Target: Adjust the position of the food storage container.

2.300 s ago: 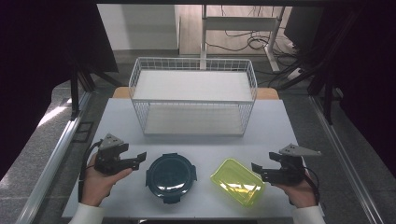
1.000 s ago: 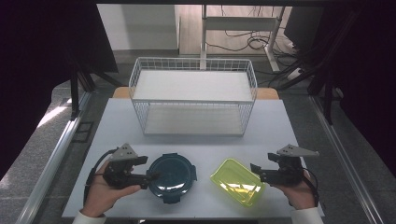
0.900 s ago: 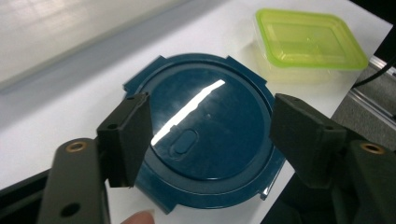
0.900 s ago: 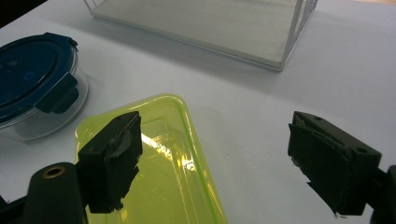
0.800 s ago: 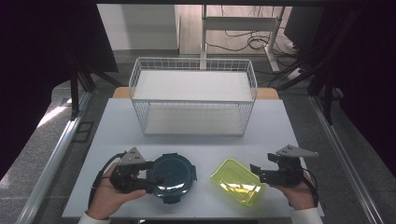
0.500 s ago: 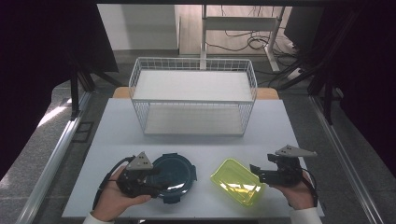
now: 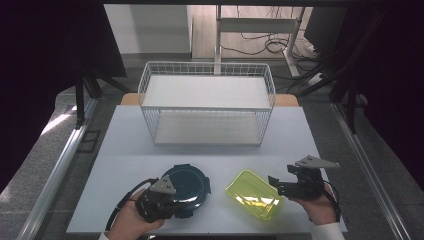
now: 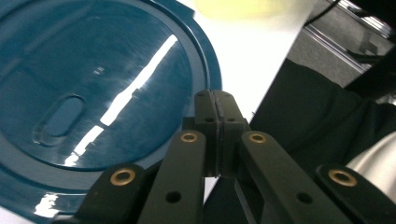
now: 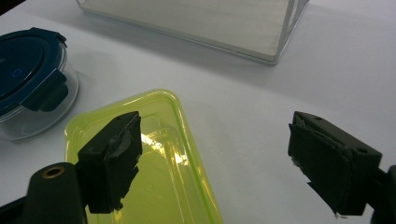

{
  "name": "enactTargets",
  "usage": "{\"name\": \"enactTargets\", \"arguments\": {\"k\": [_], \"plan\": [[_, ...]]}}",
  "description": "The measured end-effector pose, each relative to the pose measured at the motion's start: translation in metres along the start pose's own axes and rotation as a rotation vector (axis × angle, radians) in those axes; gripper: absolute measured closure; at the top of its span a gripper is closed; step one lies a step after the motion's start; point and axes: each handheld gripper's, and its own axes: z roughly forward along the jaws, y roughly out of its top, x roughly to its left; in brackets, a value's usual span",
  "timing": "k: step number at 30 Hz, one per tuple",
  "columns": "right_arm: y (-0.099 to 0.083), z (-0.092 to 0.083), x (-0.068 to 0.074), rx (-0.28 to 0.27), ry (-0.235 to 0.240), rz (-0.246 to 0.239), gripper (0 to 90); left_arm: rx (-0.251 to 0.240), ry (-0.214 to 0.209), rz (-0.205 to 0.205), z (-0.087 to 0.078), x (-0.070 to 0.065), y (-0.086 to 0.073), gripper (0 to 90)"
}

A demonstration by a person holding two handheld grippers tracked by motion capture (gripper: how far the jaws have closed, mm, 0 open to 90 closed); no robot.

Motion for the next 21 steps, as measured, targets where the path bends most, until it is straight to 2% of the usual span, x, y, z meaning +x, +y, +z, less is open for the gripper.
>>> {"name": "enactTargets", "arguments": {"k": [3, 4, 7, 10, 13, 14, 16, 19, 21], "plan": [[0.000, 0.000, 0.000, 0.002, 0.000, 0.002, 17.4, 0.002, -0.020, 0.006, 0.002, -0.003, -0.001, 90.0], [0.000, 0.001, 0.000, 0.005, -0.002, -0.001, 17.4, 0.013, -0.037, 0.021, 0.004, -0.008, -0.002, 90.0], [-0.001, 0.002, 0.000, 0.009, -0.003, -0.004, 17.4, 0.027, -0.045, 0.035, 0.008, -0.011, -0.004, 90.0], [-0.001, 0.002, 0.000, 0.010, -0.004, -0.001, 17.4, 0.070, -0.051, 0.051, 0.013, -0.013, -0.007, 90.0], [-0.001, 0.001, 0.000, 0.009, -0.008, 0.004, 17.4, 0.091, -0.045, 0.057, 0.016, -0.014, -0.009, 90.0], [-0.001, 0.000, -0.001, 0.006, -0.011, 0.005, 17.4, 0.113, -0.029, 0.056, 0.019, -0.013, -0.011, 90.0], [-0.001, 0.000, -0.001, 0.006, -0.012, 0.011, 17.4, 0.123, -0.012, 0.043, 0.021, -0.010, -0.014, 90.0], [-0.002, 0.001, -0.002, 0.007, -0.014, 0.011, 17.4, 0.121, -0.025, 0.030, 0.021, -0.007, -0.015, 90.0], [-0.002, 0.002, -0.002, 0.010, -0.014, 0.010, 17.4, 0.116, -0.026, 0.047, 0.021, -0.007, -0.015, 90.0]]}}
